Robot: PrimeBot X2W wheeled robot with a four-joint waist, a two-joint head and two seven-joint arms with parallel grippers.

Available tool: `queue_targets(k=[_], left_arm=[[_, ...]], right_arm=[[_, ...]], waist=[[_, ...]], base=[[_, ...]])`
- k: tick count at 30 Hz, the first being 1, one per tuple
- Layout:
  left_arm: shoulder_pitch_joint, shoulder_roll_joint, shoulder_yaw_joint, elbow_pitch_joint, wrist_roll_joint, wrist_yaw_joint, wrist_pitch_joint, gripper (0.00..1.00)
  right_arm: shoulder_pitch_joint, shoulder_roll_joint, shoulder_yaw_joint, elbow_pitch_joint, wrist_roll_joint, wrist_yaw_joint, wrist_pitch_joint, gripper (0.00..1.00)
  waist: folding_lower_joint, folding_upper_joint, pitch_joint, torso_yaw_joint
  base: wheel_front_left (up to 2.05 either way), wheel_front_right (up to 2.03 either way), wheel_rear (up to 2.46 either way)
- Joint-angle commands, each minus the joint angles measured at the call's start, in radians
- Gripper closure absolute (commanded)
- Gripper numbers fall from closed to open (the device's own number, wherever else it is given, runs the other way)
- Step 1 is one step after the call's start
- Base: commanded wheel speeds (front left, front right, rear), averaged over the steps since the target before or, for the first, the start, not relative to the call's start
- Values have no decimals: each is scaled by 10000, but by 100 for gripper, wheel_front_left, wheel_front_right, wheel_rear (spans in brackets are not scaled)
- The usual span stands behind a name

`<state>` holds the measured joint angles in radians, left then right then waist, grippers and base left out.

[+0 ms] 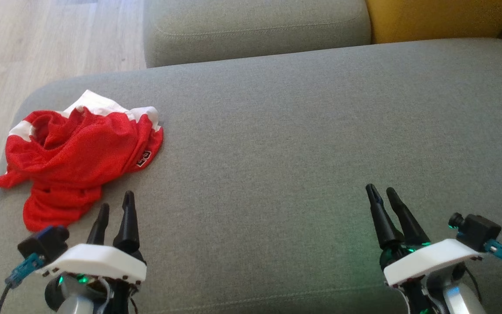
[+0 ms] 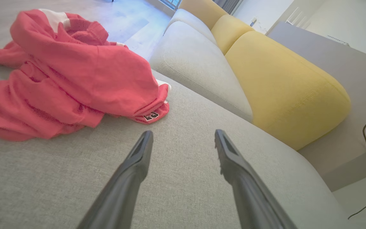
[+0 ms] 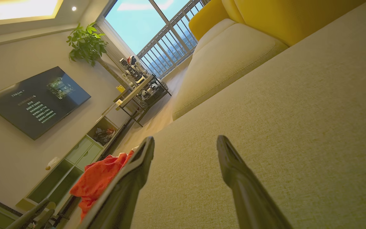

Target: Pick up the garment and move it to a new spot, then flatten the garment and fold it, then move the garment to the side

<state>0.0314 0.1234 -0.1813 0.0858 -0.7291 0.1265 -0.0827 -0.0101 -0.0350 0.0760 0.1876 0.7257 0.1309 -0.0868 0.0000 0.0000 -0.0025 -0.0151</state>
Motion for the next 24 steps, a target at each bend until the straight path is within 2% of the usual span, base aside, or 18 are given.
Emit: queue_targets(k=[1,17,24], left_arm=[[-426,219,137,-458,300,72,-167,0],[-310,458,-303,-1045,2087,323,-641,0],[-194,376,-324,-1157,2751,218,-849,0]], right_arm=[[-551,-88,203,-424,-293,-1,-137,0],[-638,-107,610,-28,-1667,-1,-609,0],[-730,-115,478,-62,-2468,-1,-815,0]], waist=[[0,0,-5,0],[0,0,-43,-57],[0,0,-25,-90]], base=[[0,0,0],[0,0,0],[0,0,0]])
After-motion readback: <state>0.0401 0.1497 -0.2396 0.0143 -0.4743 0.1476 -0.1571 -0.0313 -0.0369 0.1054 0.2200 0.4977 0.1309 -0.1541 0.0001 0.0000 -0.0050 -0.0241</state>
